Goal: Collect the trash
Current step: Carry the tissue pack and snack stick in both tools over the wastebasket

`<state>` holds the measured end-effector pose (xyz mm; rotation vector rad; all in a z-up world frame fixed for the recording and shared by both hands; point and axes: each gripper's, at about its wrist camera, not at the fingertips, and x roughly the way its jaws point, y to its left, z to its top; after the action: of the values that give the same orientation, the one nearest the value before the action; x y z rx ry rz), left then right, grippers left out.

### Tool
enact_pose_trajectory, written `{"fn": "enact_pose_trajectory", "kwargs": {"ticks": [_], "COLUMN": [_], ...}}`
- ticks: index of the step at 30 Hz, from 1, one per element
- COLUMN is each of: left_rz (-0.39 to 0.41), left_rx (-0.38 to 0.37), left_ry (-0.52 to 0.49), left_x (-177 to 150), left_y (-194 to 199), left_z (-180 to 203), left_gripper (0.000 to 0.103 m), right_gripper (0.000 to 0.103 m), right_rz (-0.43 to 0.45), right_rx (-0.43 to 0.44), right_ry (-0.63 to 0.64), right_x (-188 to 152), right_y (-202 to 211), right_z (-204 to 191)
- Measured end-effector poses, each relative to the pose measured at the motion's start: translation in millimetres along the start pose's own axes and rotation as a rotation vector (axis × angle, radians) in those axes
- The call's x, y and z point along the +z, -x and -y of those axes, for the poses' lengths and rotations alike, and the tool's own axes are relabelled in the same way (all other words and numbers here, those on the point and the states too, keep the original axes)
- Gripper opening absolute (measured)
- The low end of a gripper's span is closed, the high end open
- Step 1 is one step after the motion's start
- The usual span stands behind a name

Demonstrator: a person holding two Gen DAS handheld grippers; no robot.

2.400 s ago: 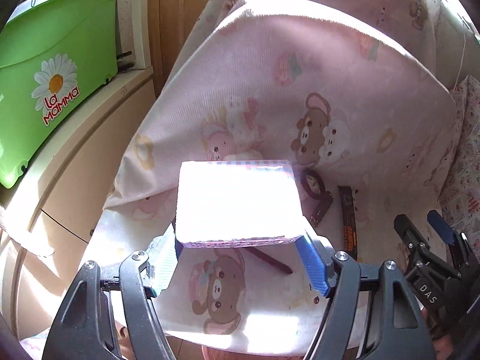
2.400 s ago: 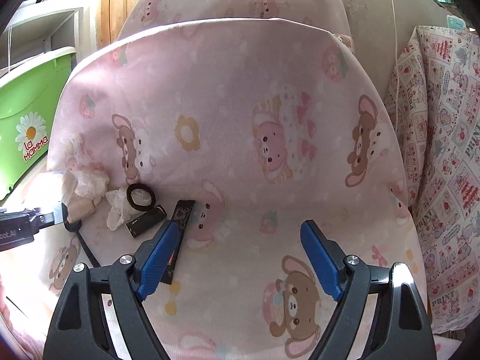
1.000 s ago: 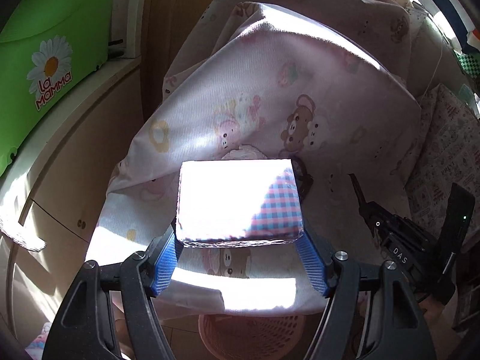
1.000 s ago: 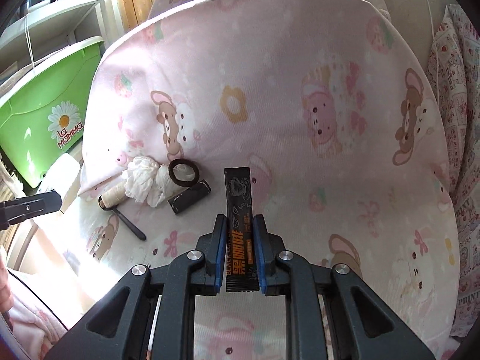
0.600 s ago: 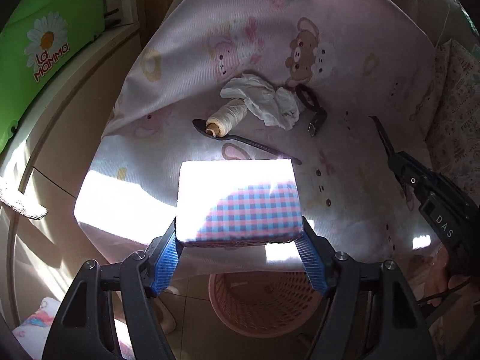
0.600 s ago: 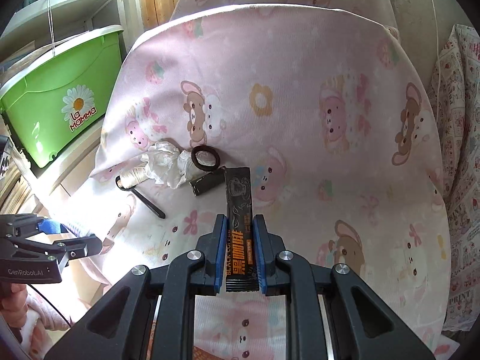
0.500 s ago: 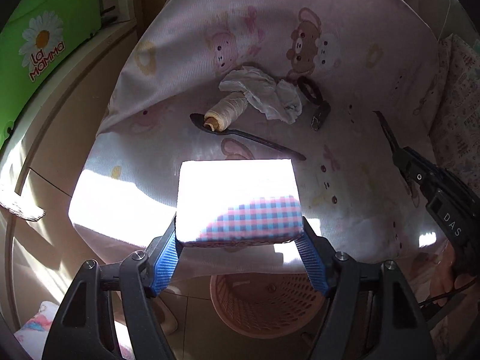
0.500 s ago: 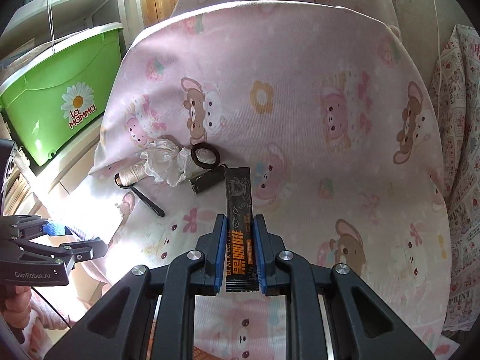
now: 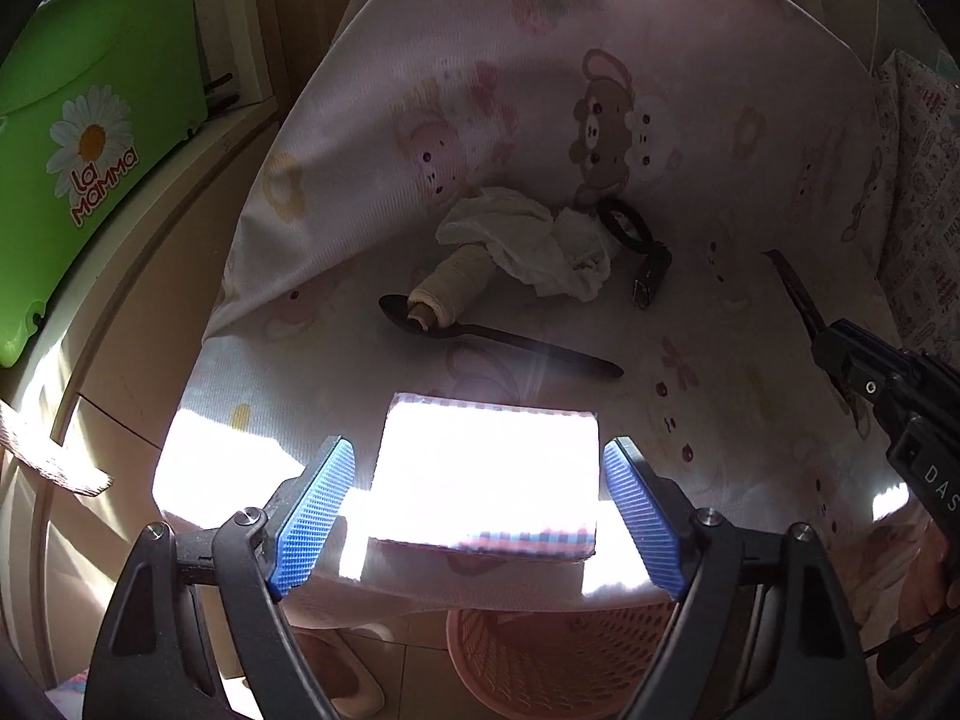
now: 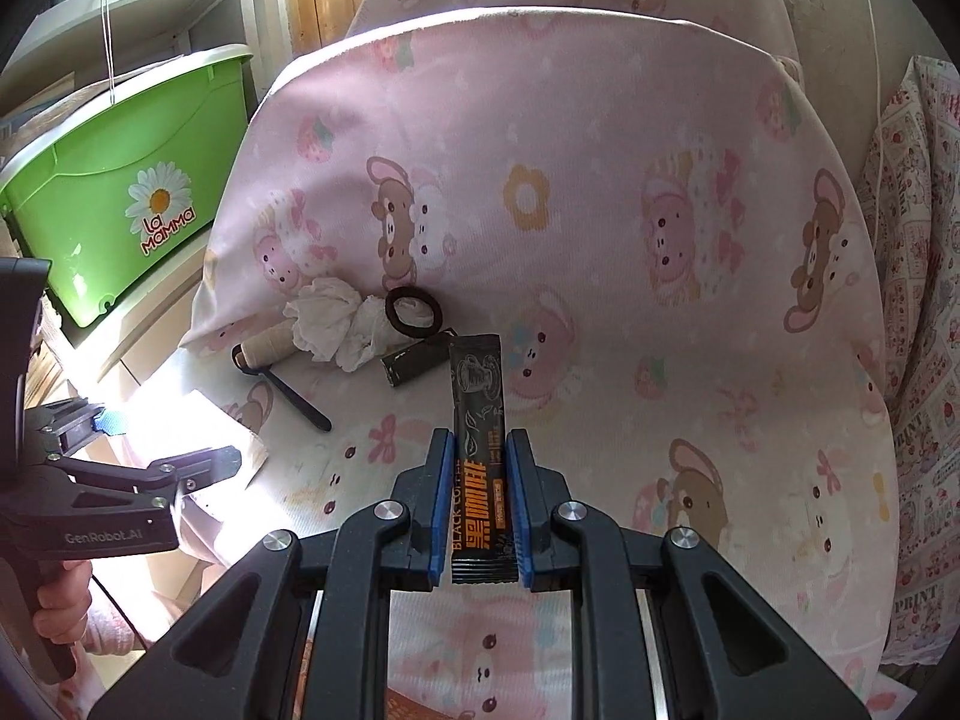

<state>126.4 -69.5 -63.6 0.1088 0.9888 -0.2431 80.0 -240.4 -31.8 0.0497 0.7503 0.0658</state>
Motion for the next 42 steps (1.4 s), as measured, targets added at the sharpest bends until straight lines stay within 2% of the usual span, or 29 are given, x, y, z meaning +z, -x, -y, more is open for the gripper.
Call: {"fn": "enact_pose_trajectory", "kwargs": {"ticks": [1, 2, 6, 10, 12, 14, 17, 23, 25, 31, 33, 37, 42], "left_rz": [-0.004, -0.007, 0.063, 0.139, 0.153, 0.157, 0.159, 0.142, 0.129, 0.052, 0.024, -0.063, -0.175], "left_rx": [-0.007, -0.017, -0.128, -0.063, -0.068, -0.089, -0.072, -0.068, -0.061, -0.142, -0.161, -0.165, -0.232], "left_ry": [-0.019, -0.026, 0.028, 0.047, 0.078, 0.094, 0.094, 0.088, 0.093, 0.167, 0.171, 0.183, 0.25], "left_x": [0, 0, -1, -3, -7, -14, -27, -48, -51, -57, -59, -67, -78], "left_y": [-1, 0, 30, 59, 67, 75, 80, 83, 82, 70, 65, 47, 22], "left_z": [3, 6, 3, 0, -5, -10, -11, -8, -8, -20, -20, -19, -24], "left_gripper": [0.072, 0.069, 0.067, 0.067, 0.067, 0.067, 0.067, 0.066, 0.066, 0.066, 0.067, 0.067, 0.067], "right_gripper": [0.019, 0.019, 0.019, 0.019, 0.019, 0.019, 0.019, 0.019, 0.019, 0.019, 0.019, 0.019, 0.019], "right_rz": [0.005, 0.011, 0.03, 0.034, 0.034, 0.035, 0.038, 0.046, 0.034, -0.038, -0.077, -0.139, -0.221], "right_rx": [-0.003, -0.009, 0.0, 0.024, 0.037, 0.056, 0.078, 0.113, 0.135, 0.175, 0.213, 0.241, 0.255], "right_ry": [0.007, 0.012, -0.004, -0.038, -0.05, -0.063, -0.061, 0.011, 0.011, 0.029, 0.031, 0.055, 0.032], "right_x": [0, 0, -2, -8, -12, -18, -29, -49, -56, -78, -86, -102, -119], "right_y": [2, 5, 18, 30, 36, 43, 55, 75, 76, 66, 61, 51, 31], "right_z": [-1, -2, -2, -1, -3, -5, -14, -41, -47, -60, -63, -70, -67]}}
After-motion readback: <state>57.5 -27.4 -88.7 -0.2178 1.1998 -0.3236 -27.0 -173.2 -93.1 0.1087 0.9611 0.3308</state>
